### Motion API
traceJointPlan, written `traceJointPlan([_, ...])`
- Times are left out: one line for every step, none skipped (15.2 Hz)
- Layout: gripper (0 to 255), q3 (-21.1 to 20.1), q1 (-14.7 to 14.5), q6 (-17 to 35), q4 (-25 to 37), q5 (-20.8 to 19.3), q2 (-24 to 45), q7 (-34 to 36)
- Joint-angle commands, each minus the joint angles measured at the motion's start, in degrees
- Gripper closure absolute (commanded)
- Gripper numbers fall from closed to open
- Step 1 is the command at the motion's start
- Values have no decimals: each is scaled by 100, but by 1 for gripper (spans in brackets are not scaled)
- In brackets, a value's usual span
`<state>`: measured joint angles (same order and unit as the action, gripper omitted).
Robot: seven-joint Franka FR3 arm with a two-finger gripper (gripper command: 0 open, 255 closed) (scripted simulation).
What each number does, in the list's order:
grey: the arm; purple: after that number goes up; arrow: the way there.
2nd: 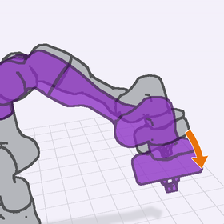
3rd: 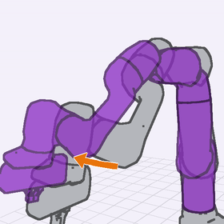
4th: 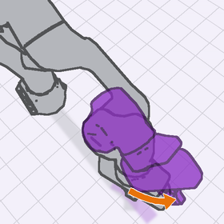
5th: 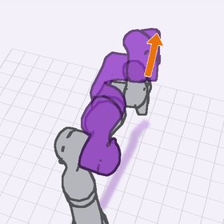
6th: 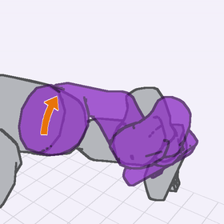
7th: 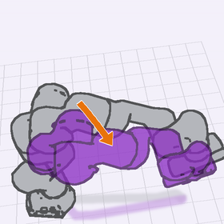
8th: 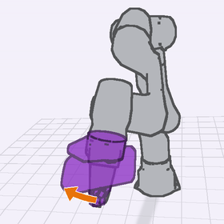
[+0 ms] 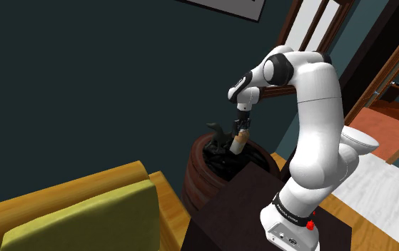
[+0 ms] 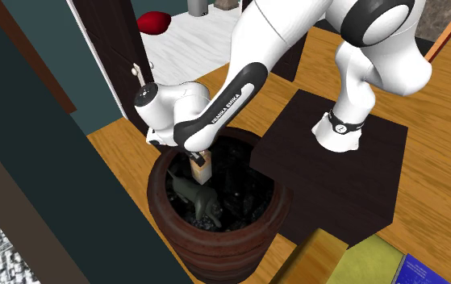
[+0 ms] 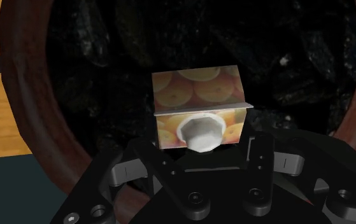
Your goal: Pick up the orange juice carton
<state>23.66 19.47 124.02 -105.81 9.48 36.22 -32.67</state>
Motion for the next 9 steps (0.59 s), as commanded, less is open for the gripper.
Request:
traceJointPlan([255, -1, 2, 4, -4, 1, 6, -1])
traceJointPlan([255, 0, 3, 2, -1, 1, 7, -2])
traceJointPlan([255, -1, 3, 4, -2, 2, 8, -2])
traceJointPlan([255, -2, 4, 1, 5, 2, 12, -1])
traceJointPlan([255, -1, 6, 2, 4, 2, 12, -3])
traceJointPlan([255, -1, 5, 2, 3, 2, 11, -3])
traceJointPlan([255, -1, 5, 0, 5, 2, 11, -3])
traceJointPlan([255, -3, 4, -5, 17, 4, 19, 2])
traceJointPlan([255, 14, -10, -55, 11, -17, -39, 9])
